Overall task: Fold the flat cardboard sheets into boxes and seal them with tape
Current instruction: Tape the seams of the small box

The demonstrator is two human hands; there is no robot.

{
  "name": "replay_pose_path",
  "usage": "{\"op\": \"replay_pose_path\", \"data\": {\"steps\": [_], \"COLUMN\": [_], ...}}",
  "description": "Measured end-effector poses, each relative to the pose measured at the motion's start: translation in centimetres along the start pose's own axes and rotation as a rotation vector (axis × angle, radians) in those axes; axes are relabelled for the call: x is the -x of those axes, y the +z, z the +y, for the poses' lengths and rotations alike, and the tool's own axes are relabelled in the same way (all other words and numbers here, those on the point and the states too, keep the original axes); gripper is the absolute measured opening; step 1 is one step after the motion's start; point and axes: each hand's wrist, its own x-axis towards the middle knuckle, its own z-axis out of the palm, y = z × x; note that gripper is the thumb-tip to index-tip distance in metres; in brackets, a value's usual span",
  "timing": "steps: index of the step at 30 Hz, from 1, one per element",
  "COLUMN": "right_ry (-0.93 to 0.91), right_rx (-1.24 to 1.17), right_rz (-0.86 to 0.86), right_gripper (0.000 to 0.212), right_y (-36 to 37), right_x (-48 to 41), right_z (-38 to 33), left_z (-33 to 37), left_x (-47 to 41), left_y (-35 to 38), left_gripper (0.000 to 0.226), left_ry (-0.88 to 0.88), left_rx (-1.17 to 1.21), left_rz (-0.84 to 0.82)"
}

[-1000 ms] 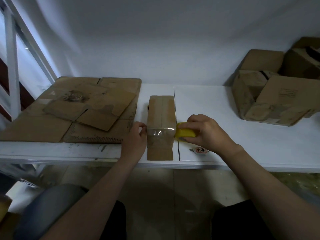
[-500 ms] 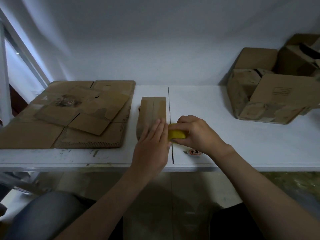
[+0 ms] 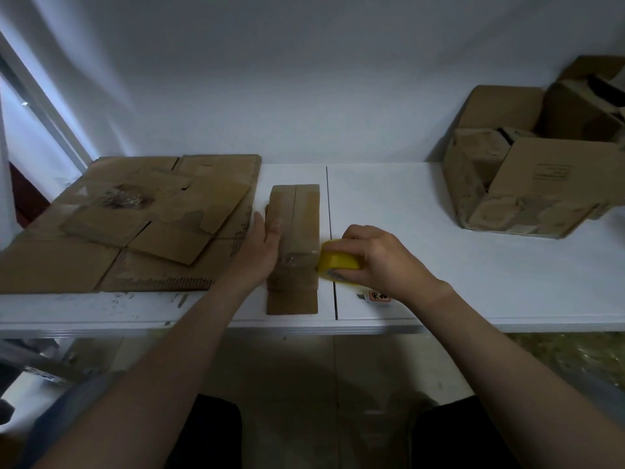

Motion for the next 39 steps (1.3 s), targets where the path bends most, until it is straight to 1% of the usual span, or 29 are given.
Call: {"op": "replay_pose_path", "data": {"steps": [2,4,6,7,9,12,13,14,15,18,20,22,24,28,31,33,35,37,38,39], "right_ry": [0.022,0.077,0.133,0.165,0.207,0.259,0.265,0.268,0.27,0.263,0.26,0.263,0.266,0.279,0.286,0.281,0.261,0.249,0.251,0.259], "right_rx": [-0.007,-0.039,-0.069,-0.058,0.03,0.142,0.166,0.181,0.189,0.18,0.177,0.19,0.208,0.23,0.237,0.261,0.304,0.321,0.313,0.296], "right_rz": [-0.071,-0.147,-0.145,-0.12,-0.047,0.033,0.044,0.047,0.046,0.042,0.035,0.022,0.013,-0.001,0.015,0.014,0.007,-0.001,-0.005,-0.01], "right_gripper": [0.056,0.071,0.079,0.078,0.072,0.076,0.077,0.077,0.073,0.059,0.055,0.053,0.054,0.055,0.055,0.054,0.053,0.053,0.054,0.056], "right_y": [-0.1,-0.4,-0.5,-0.4,0.0,0.7,1.0,1.2,1.3,1.4,1.2,1.1,1.0,1.0,1.0,1.0,0.9,0.7,0.7,0.6], "right_x": [-0.1,-0.3,-0.7,-1.0,-1.7,-2.7,-2.8,-2.9,-2.9,-2.8,-2.9,-3.1,-3.2,-3.4,-3.4,-3.4,-3.5,-3.6,-3.6,-3.6], "right_z": [0.1,-0.1,-0.7,-1.2,-2.2,-3.1,-3.1,-3.0,-2.9,-2.8,-3.0,-3.1,-3.3,-3.5,-3.7,-3.9,-4.2,-4.3,-4.4,-4.4], "left_z": [-0.3,-0.5,-0.7,-0.7,-1.0,-1.2,-1.0,-1.0,-0.9,-0.9,-1.2,-1.5,-1.4,-1.9,-2.6,-2.7,-2.6,-2.3,-1.9,-1.4], "left_x": [0.0,0.2,-0.1,-0.3,-1.0,-1.5,-1.5,-1.4,-1.3,-0.9,-0.5,0.3,1.4,2.6,3.1,3.4,3.4,3.5,3.7,3.9], "left_y": [0.0,0.0,-0.4,-0.7,-1.0,-1.5,-1.7,-1.9,-2.1,-2.7,-2.9,-2.6,-1.9,0.0,1.4,1.9,1.9,1.7,1.6,1.3], "left_gripper": [0.069,0.068,0.077,0.085,0.096,0.123,0.13,0.132,0.128,0.105,0.098,0.097,0.097,0.09,0.082,0.074,0.075,0.094,0.102,0.105], "left_ry": [0.086,0.237,0.366,0.396,0.408,0.396,0.402,0.41,0.421,0.454,0.427,0.358,0.28,0.16,0.073,0.066,0.076,0.013,-0.028,-0.023], "left_rx": [-0.029,-0.151,-0.248,-0.287,-0.333,-0.381,-0.402,-0.426,-0.449,-0.46,-0.393,-0.282,-0.162,-0.066,0.049,-0.009,-0.096,-0.256,-0.351,-0.411], "left_rz": [0.016,0.02,-0.027,-0.061,-0.105,-0.164,-0.185,-0.2,-0.209,-0.225,-0.246,-0.233,-0.179,-0.038,-0.007,0.017,0.076,0.1,0.13,0.197]}}
